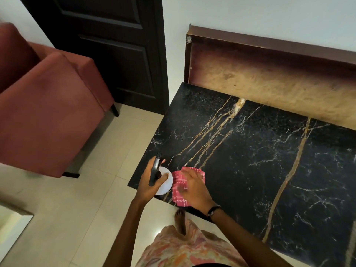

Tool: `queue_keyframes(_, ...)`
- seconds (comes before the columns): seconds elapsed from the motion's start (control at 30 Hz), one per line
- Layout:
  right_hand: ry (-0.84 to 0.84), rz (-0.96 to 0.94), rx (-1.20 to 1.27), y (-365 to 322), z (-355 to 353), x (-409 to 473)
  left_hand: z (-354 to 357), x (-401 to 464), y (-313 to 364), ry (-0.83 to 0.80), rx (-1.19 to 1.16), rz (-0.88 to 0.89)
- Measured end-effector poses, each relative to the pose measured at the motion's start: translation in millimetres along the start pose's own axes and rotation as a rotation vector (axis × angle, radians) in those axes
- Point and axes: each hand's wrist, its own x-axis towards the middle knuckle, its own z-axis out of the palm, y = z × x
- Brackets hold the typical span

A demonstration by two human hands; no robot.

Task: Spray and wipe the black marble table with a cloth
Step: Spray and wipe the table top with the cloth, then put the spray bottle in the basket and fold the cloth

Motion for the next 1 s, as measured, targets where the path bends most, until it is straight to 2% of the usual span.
queue_keyframes(0.07,-0.017,-0.099,0.116,-22,3,4,-5,-4,-10,0.002,0.015,-0.023)
queue_keyframes(0.17,-0.078,-0.113,0.296,-48,14,14,-9,-8,-40,-0.037,-0.023,-0.069)
queue_keyframes(0.37,0.062,-0.067,0.226,-59,31,23,-13,-8,-45,-0.084,-0.085,-0.076)
queue_keyframes(0.47,0.046,-0.086,0.277,-55,19,21,-9,-8,-39,-0.080,-0.068,-0.078)
queue_keyframes(0.63,0.009,-0.089,0.403,-41,-23,7,10,-5,-21,-0.092,-0.141,-0.151)
queue_keyframes(0.77,0.012,-0.069,0.445,-17,-65,-10,30,-4,-3,-0.219,-0.362,-0.319)
queue_keyframes(1.0,0.158,-0.039,0.510,63,-141,-58,125,-6,50,-0.281,-0.534,-0.367)
